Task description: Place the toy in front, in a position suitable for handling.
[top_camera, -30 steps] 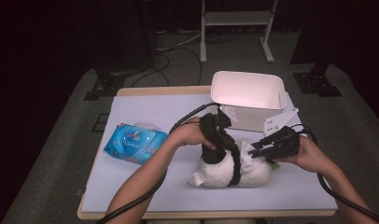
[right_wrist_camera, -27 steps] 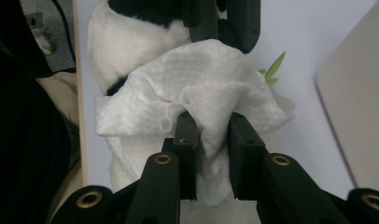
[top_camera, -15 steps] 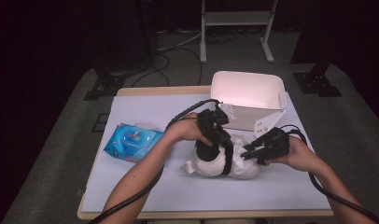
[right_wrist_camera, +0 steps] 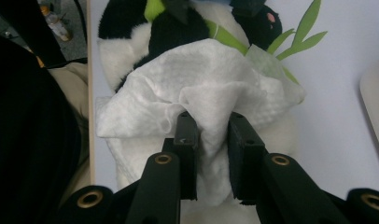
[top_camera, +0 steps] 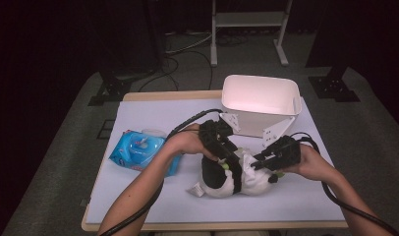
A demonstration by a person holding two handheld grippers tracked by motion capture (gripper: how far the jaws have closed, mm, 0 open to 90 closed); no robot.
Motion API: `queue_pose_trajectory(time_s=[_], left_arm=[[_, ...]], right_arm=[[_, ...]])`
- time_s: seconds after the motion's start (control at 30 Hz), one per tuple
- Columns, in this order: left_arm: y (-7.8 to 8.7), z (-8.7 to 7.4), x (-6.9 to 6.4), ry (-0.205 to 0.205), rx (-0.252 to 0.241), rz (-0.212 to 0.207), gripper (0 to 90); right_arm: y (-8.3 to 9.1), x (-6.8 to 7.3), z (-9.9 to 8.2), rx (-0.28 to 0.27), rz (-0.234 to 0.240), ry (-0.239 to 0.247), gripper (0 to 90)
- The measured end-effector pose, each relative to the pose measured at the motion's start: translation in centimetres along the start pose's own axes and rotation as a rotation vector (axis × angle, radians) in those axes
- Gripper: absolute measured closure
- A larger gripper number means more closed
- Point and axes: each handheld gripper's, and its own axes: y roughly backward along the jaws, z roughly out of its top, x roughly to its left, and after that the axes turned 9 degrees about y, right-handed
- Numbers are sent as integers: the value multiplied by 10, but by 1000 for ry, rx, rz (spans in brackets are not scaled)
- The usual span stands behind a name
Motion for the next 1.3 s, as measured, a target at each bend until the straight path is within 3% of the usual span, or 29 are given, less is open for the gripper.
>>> queue_pose_trajectory(time_s=[0.07, 0.2, 0.3, 0.4, 0.5, 0.53, 0.67, 0.77, 1.07, 1.3], left_arm=[[-4, -1, 0, 1, 17, -18, 633], [-5, -1, 1, 4, 0, -25, 630], [-4, 0, 3, 13, 4, -13, 621], [-6, -2, 6, 18, 29, -2, 608], [-12, -5, 5, 22, 48, -16, 612], [-16, -7, 3, 7, 71, -28, 611], [-17, -7, 5, 26, 51, -22, 602], [-17, -8, 7, 26, 66, -6, 600], [-18, -9, 9, 41, 69, -19, 552], [-26, -9, 10, 83, 59, -36, 498]], right_arm=[[4, 0, 2, -9, -22, 5, 748], [8, -6, 1, 0, -56, -15, 748], [5, -7, -1, 7, -50, -26, 748], [-1, -4, -2, 9, -5, -2, 747], [5, -4, 0, 0, -43, -5, 747], [5, -5, 0, -1, -45, -19, 748], [2, -6, 0, 3, -37, -18, 748], [-2, -4, -2, 6, -11, -18, 748], [4, -5, -3, 5, -30, -16, 744], [-1, -2, -4, 5, -12, -12, 744]])
